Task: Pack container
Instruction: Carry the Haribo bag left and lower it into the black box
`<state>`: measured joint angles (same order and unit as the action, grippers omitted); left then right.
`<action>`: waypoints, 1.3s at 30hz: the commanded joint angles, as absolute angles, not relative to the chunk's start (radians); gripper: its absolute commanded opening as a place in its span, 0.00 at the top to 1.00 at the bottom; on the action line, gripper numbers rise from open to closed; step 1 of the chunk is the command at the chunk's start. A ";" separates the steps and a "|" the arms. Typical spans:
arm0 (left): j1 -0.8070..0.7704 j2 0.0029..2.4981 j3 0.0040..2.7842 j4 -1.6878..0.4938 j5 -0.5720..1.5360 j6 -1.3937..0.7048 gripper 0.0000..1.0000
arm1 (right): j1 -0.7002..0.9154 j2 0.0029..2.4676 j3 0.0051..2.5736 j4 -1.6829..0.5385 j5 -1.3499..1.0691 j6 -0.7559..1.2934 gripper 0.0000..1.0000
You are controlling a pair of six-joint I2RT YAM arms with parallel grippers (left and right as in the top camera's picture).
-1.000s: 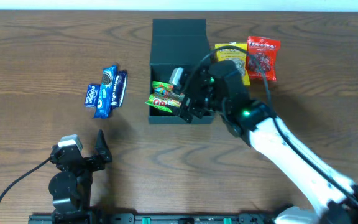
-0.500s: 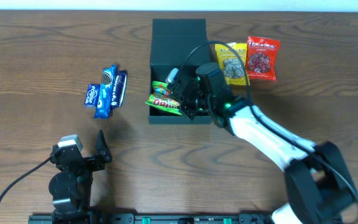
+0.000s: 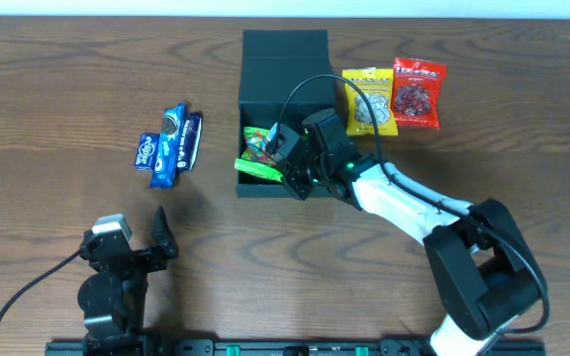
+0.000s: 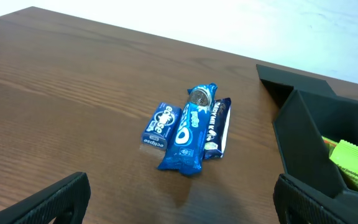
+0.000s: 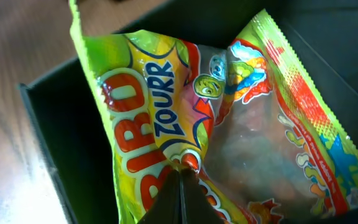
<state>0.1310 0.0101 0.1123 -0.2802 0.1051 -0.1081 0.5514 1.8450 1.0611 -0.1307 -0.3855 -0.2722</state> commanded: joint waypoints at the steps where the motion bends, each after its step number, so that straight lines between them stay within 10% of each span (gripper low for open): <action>1: 0.136 0.004 0.089 -0.289 0.112 -0.112 0.05 | 0.560 1.866 1.098 -0.134 -0.349 -0.279 0.99; 28: 0.136 0.004 0.089 -0.289 0.112 -0.112 0.05 | 0.606 1.987 1.357 -0.509 -0.505 -0.249 0.99; 39: 0.136 0.004 0.089 -0.289 0.112 -0.112 0.05 | 0.525 1.633 1.474 -0.688 -0.504 -0.083 0.97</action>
<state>0.1310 0.0101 0.1123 -0.2802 0.1051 -0.1081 0.5415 1.7329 1.4483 -0.6624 -0.4961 -0.1104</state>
